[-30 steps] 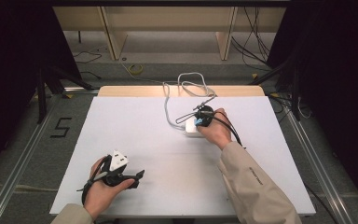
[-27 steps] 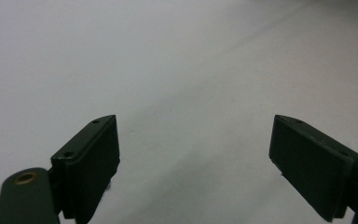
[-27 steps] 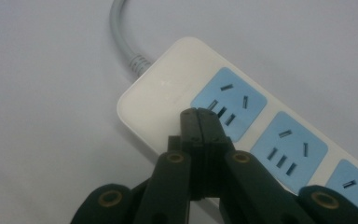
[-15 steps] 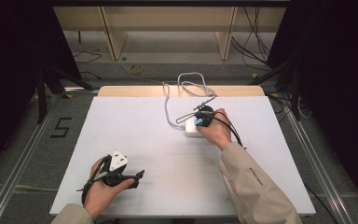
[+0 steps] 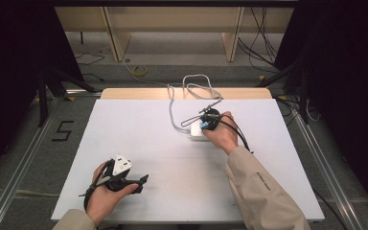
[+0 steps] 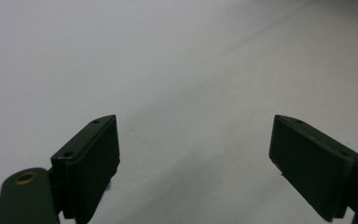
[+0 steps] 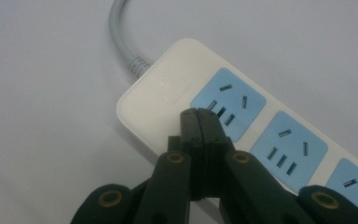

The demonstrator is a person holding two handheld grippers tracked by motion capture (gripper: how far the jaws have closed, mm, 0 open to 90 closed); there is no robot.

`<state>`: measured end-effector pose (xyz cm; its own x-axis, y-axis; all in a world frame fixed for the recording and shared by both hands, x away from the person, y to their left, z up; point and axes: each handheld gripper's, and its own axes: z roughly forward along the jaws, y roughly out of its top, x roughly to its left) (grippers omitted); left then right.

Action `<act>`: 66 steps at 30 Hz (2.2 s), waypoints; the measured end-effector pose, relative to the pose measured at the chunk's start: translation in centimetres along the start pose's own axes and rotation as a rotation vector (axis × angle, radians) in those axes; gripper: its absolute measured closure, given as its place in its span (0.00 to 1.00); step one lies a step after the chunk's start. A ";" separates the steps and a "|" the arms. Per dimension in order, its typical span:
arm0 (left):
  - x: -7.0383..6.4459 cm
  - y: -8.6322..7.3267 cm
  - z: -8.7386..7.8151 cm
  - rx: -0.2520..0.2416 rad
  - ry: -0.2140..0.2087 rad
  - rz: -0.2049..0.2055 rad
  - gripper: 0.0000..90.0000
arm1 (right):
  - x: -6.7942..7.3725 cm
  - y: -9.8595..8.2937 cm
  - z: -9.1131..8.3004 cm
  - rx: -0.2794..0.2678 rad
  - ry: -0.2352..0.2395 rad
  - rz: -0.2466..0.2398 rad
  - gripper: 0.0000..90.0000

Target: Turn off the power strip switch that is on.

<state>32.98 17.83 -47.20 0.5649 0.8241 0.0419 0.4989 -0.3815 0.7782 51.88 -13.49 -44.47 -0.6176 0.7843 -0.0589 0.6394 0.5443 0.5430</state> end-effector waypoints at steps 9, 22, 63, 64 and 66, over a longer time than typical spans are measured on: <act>0.0 0.0 0.0 0.000 0.001 0.000 0.17 | 0.0 0.0 0.0 -0.002 -0.004 -0.001 1.00; 0.0 0.0 0.0 -0.003 0.002 0.001 0.17 | -0.1 0.1 -0.3 -0.015 -0.003 0.002 1.00; 0.0 0.0 0.1 -0.001 0.005 -0.004 0.17 | -0.1 -1.4 -2.0 -0.039 0.026 -0.006 1.00; 0.0 0.0 0.1 -0.001 0.004 -0.005 0.17 | -0.1 -1.4 -2.1 -0.041 0.027 -0.008 1.00; 0.0 0.0 0.1 0.000 0.003 -0.006 0.17 | 0.0 -1.5 -2.2 -0.041 0.025 -0.009 1.00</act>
<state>33.00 17.81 -47.23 0.5599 0.8276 0.0396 0.5020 -0.3769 0.7784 49.91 -14.98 -43.46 -0.6349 0.7714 -0.0432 0.6148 0.5384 0.5763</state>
